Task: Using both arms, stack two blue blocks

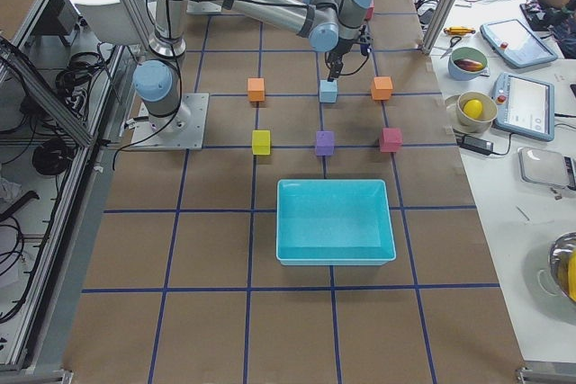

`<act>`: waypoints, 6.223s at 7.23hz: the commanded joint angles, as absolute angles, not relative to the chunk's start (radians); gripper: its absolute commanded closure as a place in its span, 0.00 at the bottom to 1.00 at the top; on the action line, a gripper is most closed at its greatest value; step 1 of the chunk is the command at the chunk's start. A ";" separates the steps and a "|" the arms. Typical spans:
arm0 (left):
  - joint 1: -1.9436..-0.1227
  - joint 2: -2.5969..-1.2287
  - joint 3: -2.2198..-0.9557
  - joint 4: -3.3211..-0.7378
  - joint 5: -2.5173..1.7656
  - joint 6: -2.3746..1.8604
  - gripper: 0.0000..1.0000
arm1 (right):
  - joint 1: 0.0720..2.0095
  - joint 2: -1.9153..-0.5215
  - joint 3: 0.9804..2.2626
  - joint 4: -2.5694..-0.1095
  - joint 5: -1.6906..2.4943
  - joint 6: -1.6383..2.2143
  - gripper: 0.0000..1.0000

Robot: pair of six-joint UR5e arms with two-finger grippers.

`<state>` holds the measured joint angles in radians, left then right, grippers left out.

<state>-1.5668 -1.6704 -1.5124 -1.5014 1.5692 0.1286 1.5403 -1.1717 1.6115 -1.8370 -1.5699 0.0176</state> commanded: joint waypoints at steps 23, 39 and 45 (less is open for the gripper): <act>-1.578 -1.962 -1.758 -0.888 1.572 0.118 1.00 | 1.868 -0.795 1.163 -1.947 -1.546 0.387 0.85; -1.782 -2.160 -1.221 -1.216 1.500 -0.204 1.00 | 1.615 -1.191 1.186 -1.524 -1.562 0.152 0.00; -1.898 -2.258 -1.207 -1.169 1.502 -0.327 1.00 | 1.605 -1.394 1.434 -1.588 -1.563 0.124 0.00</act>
<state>-1.8881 -2.2438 -1.2086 -1.1896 1.5019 -0.3178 1.6086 -1.3838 1.4242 -1.5911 -1.5578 0.1183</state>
